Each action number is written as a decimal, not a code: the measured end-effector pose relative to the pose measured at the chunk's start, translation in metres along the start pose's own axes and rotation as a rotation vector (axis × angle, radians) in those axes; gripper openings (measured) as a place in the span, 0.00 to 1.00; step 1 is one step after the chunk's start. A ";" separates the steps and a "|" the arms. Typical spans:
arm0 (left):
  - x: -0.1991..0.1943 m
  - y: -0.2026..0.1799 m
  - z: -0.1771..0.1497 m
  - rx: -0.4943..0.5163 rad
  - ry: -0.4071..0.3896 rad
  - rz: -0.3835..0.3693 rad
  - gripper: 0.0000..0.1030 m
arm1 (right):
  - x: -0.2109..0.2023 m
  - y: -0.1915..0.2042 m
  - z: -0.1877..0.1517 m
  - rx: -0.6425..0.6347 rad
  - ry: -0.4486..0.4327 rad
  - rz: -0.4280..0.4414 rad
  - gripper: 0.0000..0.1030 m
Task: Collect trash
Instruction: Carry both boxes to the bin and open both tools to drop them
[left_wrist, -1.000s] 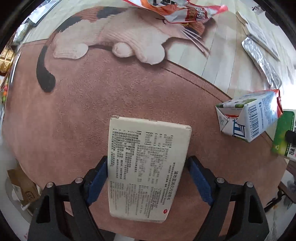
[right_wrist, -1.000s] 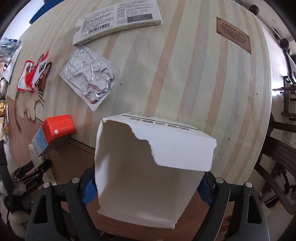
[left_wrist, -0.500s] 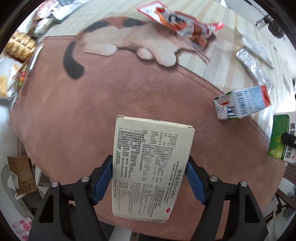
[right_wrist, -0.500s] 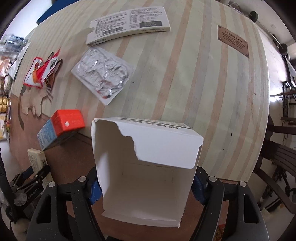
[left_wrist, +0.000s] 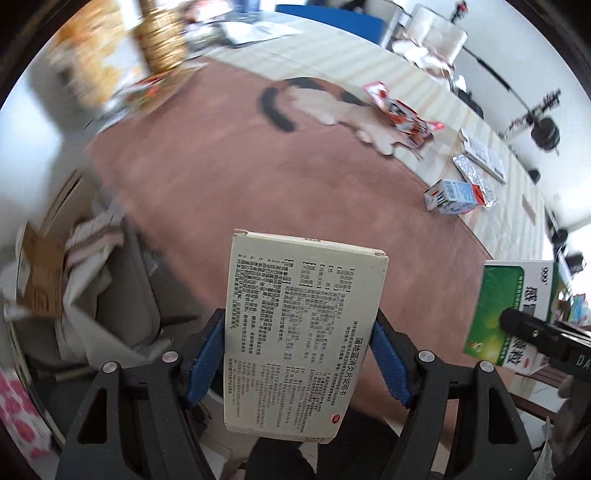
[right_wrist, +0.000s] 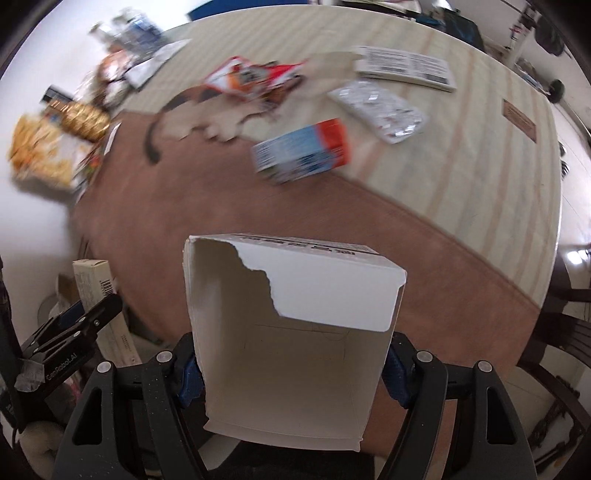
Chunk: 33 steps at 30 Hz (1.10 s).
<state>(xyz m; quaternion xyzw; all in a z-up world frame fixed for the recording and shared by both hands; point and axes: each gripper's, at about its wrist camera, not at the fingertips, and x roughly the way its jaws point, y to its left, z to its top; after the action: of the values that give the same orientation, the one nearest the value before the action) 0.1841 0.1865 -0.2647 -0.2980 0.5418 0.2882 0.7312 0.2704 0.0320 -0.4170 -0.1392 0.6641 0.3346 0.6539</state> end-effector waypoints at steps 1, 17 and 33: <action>-0.005 0.014 -0.013 -0.020 -0.002 -0.002 0.70 | -0.005 0.002 -0.013 -0.011 -0.002 0.010 0.75; 0.147 0.221 -0.211 -0.459 0.249 -0.116 0.70 | 0.198 0.123 -0.209 -0.162 0.289 0.043 0.75; 0.389 0.285 -0.278 -0.597 0.398 -0.134 0.96 | 0.518 0.084 -0.237 -0.167 0.487 0.048 0.80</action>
<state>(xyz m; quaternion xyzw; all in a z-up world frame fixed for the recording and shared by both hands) -0.1042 0.2042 -0.7403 -0.5831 0.5449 0.3216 0.5096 -0.0207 0.0763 -0.9117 -0.2533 0.7753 0.3604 0.4527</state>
